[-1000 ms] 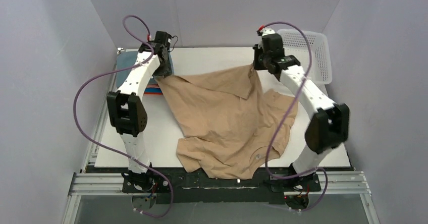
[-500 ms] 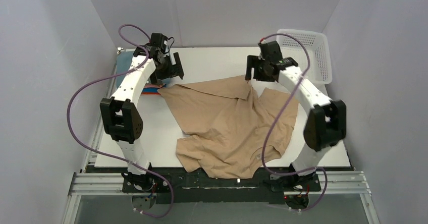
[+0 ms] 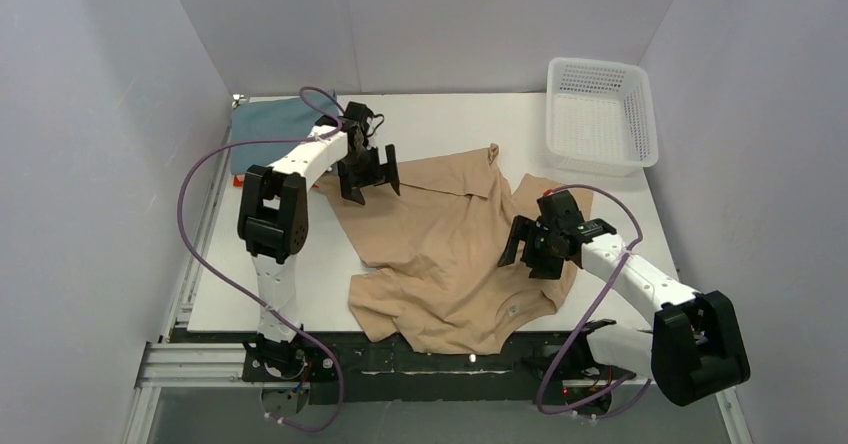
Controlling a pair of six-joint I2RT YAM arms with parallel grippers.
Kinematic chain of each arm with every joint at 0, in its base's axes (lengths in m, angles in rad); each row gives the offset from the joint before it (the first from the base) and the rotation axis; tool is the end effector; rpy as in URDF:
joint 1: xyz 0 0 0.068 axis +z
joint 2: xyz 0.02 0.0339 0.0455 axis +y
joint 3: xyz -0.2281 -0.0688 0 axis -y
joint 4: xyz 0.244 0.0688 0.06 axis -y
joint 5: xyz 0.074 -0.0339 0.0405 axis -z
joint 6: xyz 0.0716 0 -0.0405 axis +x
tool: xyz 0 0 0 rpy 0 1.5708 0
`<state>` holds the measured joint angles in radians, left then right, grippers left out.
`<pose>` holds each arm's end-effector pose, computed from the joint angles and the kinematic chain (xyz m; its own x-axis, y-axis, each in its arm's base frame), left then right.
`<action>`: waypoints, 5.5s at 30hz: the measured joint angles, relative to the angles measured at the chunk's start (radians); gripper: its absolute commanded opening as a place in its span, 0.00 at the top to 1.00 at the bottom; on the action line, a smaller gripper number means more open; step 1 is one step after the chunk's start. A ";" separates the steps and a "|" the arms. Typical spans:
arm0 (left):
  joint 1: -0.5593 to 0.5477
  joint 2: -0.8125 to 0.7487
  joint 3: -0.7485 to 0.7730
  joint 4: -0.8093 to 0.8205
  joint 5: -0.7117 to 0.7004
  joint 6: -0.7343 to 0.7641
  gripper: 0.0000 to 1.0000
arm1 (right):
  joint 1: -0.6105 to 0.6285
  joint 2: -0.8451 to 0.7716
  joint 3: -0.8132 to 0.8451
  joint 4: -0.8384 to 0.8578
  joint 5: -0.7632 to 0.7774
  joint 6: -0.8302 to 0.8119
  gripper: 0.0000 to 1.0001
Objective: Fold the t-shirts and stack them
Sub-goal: Flatten out the tshirt
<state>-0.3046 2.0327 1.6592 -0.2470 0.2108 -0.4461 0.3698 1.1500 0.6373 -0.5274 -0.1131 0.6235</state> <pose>0.4609 -0.1606 0.2008 -0.6970 -0.2231 -0.6815 0.1718 0.8707 -0.4608 0.2230 0.0951 0.1291 -0.8936 0.2758 -0.3541 0.1347 0.9174 0.3745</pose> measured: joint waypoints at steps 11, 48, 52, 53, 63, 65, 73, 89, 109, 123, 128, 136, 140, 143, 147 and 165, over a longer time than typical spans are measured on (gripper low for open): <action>-0.006 -0.040 -0.244 0.086 0.018 -0.062 0.02 | -0.001 0.349 0.178 0.047 -0.024 0.043 0.15; -0.428 -0.662 -0.752 0.069 -0.078 -0.356 0.02 | 0.060 0.882 1.244 -0.202 -0.004 -0.320 0.11; -0.406 -0.716 -0.702 -0.014 -0.188 -0.327 0.02 | 0.063 0.599 0.927 -0.125 -0.006 -0.290 0.11; -0.388 -0.713 -0.681 -0.029 -0.208 -0.320 0.02 | 0.065 0.571 0.871 -0.109 -0.013 -0.283 0.11; -0.204 -0.481 -0.437 -0.028 -0.282 -0.195 0.02 | 0.077 0.808 0.796 -0.047 -0.075 -0.238 0.14; -0.188 -0.385 -0.350 -0.029 -0.282 -0.162 0.02 | 0.078 0.816 0.769 -0.034 -0.072 -0.235 0.14; -0.164 -0.040 -0.004 -0.080 -0.293 -0.042 0.02 | 0.024 0.703 0.574 0.088 -0.085 -0.227 0.16; -0.150 0.328 0.388 -0.183 -0.362 0.133 0.12 | -0.169 0.608 0.484 -0.056 0.130 -0.305 0.16; -0.042 0.336 0.418 -0.200 -0.518 0.240 1.00 | -0.193 0.604 0.477 -0.082 0.171 -0.319 0.16; 0.119 0.247 0.389 -0.208 -0.534 0.250 0.36 | -0.202 0.603 0.477 -0.086 0.189 -0.321 0.16; 0.109 0.148 0.357 -0.238 -0.497 0.227 0.08 | -0.203 0.579 0.476 -0.091 0.189 -0.325 0.16; 0.099 -0.151 0.144 -0.203 -0.182 0.163 0.02 | -0.190 0.466 0.476 -0.092 0.135 -0.352 0.16; 0.062 -0.190 0.068 -0.143 -0.026 0.119 0.02 | -0.139 0.435 0.479 -0.077 0.082 -0.365 0.15; 0.027 -0.135 0.051 -0.112 0.037 0.086 0.02 | -0.074 0.467 0.516 -0.069 0.023 -0.359 0.15; -0.010 -0.009 0.051 -0.084 0.073 0.055 0.02 | 0.001 0.601 0.631 -0.047 -0.024 -0.332 0.16; -0.033 0.171 0.091 -0.122 0.015 0.042 0.02 | -0.105 0.594 0.448 0.024 -0.090 -0.200 0.17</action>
<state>-0.3378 2.2040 1.7504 -0.3695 0.2260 -0.4038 0.2646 1.7443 1.0855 -0.5034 -0.2035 0.4232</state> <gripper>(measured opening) 0.981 0.831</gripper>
